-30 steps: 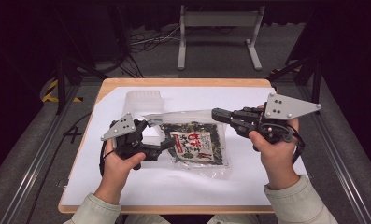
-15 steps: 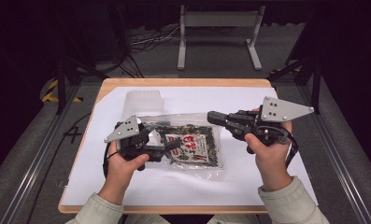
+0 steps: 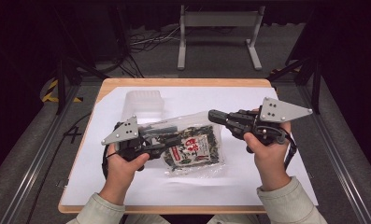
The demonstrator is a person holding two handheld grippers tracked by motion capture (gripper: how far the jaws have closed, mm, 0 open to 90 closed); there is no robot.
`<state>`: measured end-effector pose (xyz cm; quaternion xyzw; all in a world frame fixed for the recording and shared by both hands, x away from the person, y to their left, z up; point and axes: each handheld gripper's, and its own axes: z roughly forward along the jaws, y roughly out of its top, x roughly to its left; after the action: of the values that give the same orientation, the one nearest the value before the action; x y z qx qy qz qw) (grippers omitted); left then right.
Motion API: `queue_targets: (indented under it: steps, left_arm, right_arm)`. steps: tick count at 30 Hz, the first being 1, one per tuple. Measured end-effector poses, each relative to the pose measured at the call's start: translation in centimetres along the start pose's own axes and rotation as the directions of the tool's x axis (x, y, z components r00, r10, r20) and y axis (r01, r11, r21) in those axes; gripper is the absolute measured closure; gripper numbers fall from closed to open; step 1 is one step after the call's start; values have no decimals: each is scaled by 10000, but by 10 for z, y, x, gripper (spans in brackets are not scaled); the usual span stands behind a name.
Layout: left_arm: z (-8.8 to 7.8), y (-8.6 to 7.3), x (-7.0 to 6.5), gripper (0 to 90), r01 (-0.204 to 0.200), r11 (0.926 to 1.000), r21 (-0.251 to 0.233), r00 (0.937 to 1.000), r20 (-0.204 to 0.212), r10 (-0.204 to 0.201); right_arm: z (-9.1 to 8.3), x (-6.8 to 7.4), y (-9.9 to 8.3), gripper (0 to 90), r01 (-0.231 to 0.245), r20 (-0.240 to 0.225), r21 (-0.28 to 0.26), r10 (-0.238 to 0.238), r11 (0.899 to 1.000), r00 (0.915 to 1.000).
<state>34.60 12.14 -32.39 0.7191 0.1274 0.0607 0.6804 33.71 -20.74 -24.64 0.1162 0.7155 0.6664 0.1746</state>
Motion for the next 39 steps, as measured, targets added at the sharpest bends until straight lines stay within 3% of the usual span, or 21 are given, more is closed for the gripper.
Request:
queue_targets:
  steps: [3, 11, 15, 18, 20, 26, 31, 35, 39]
  left_arm:
    - [0, 2, -2, 707, -153, 9999, 58, 9998, 158, 152]
    - [4, 7, -10, 735, -331, 9990, 285, 9992, 217, 325]
    - [7, 8, -10, 737, -286, 9990, 338, 9993, 235, 278]
    - [8, 9, -9, 739, -318, 9983, 497, 9995, -62, 321]
    - [9, 10, -7, 739, -297, 9980, 558, 9995, -76, 302]
    - [8, 19, -3, 739, -330, 9976, 606, 9992, -216, 343]
    - [6, 33, 2, 739, -429, 9975, 562, 9981, -408, 453]
    - [4, 42, 5, 738, -547, 9970, 541, 9966, -580, 578]
    - [0, 55, 11, 738, -592, 9970, 501, 9943, -856, 634]
  right_arm:
    - [-2, -2, -2, 889, -7, 135, -11, 7, 10000, 9999]
    - [-9, -4, -8, 832, -69, 475, 76, 65, 9999, 9989]
    - [-14, -3, -7, 737, 124, 675, 126, -133, 9998, 9976]
    - [-19, -3, -6, 639, 212, 893, 316, -239, 9993, 9957]
    - [-24, -4, -7, 538, 74, 1284, 400, -124, 9992, 9916]
    - [-40, -9, -15, 429, -427, 2028, 625, 292, 9971, 9788]
    - [-51, -18, -32, 390, -844, 2658, 1068, 533, 9907, 9625]
    - [-60, -26, -46, 376, -1523, 2614, 724, 1286, 9857, 9566]
    - [-64, -31, -54, 364, -1570, 2994, 1153, 1163, 9808, 9470]
